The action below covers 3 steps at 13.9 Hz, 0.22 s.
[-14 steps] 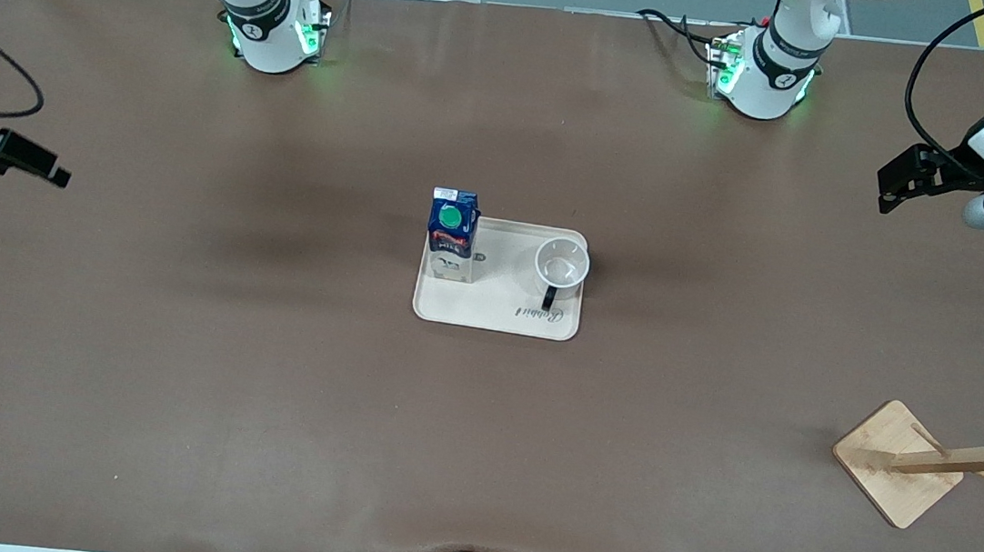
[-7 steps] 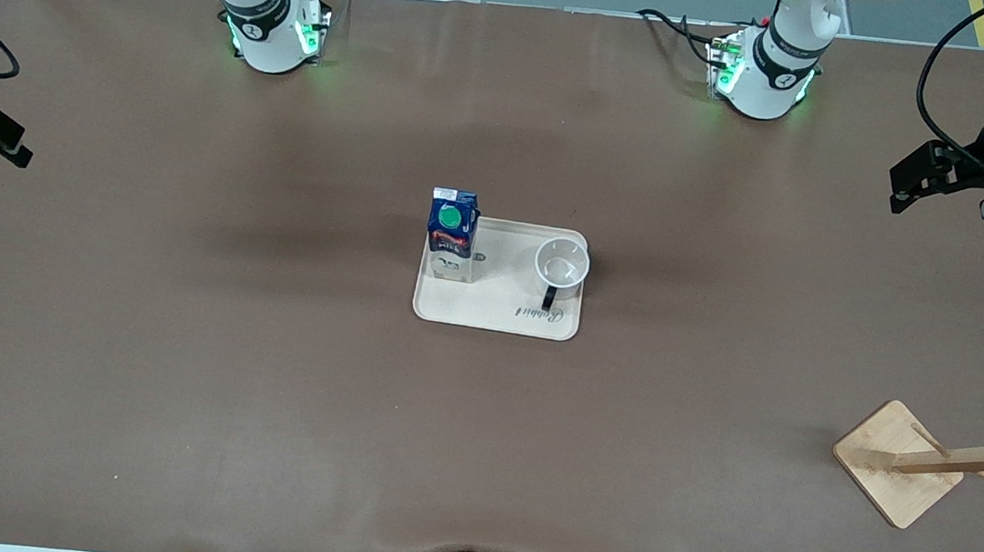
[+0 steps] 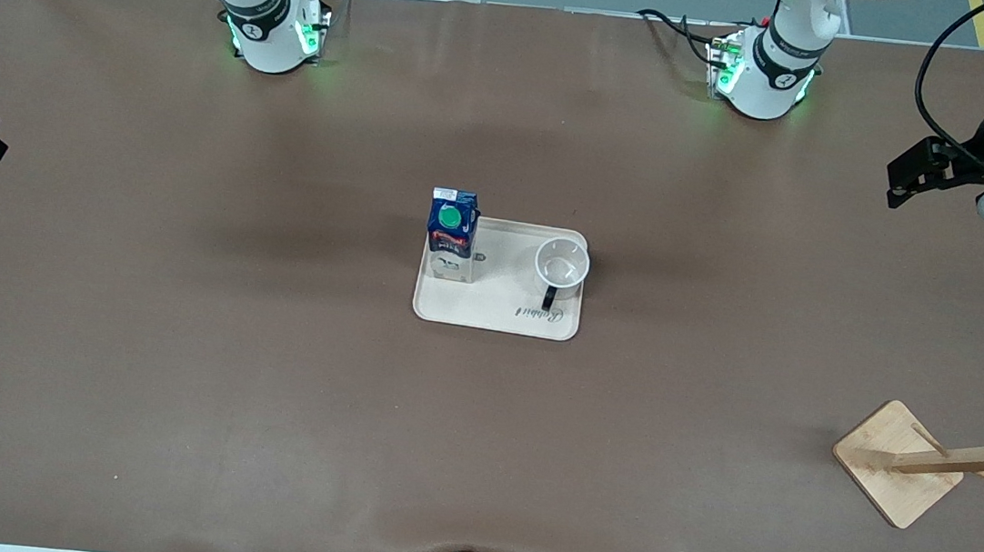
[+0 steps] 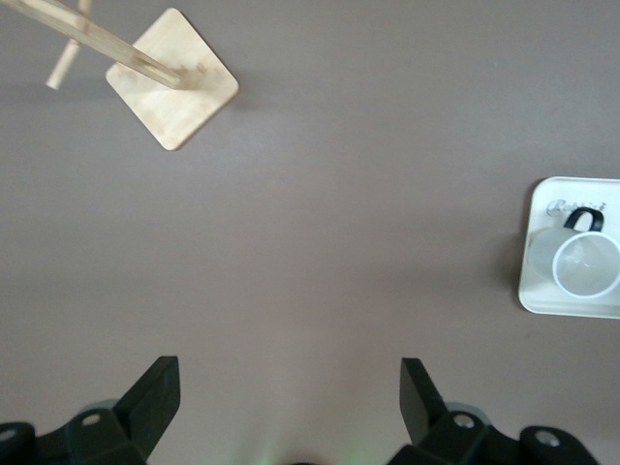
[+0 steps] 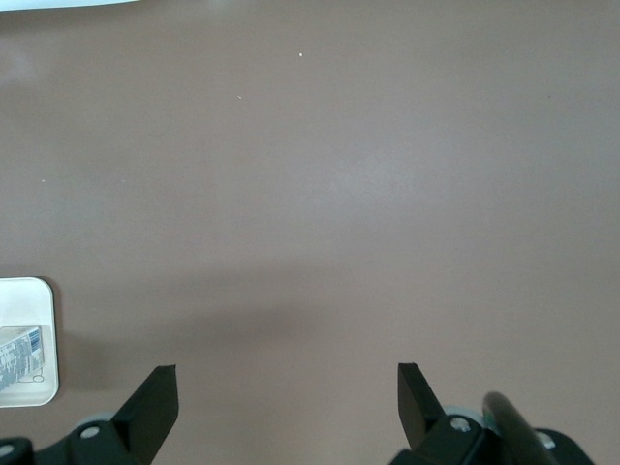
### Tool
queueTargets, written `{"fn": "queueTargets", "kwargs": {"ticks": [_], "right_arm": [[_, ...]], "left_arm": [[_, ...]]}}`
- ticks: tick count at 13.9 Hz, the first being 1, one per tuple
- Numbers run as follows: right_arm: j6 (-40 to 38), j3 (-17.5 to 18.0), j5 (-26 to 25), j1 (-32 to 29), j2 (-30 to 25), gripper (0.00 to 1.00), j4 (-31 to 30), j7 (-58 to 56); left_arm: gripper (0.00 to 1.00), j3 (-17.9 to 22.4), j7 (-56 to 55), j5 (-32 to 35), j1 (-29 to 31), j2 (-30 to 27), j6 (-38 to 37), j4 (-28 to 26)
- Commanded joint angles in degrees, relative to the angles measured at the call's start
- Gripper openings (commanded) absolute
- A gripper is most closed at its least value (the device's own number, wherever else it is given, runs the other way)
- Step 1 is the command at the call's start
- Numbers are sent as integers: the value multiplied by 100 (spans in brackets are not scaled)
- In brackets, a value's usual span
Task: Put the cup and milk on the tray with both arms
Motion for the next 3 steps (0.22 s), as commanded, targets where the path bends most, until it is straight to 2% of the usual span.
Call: {"fn": "queueTargets", "kwargs": {"ticks": [1, 3], "right_arm": [[-100, -12, -56, -47, 114, 100, 165, -25], [-100, -12, -56, -47, 114, 100, 165, -25]], "left_arm": [[100, 11, 118, -141, 33, -60, -202, 89], [100, 11, 127, -141, 33, -60, -238, 89]]}}
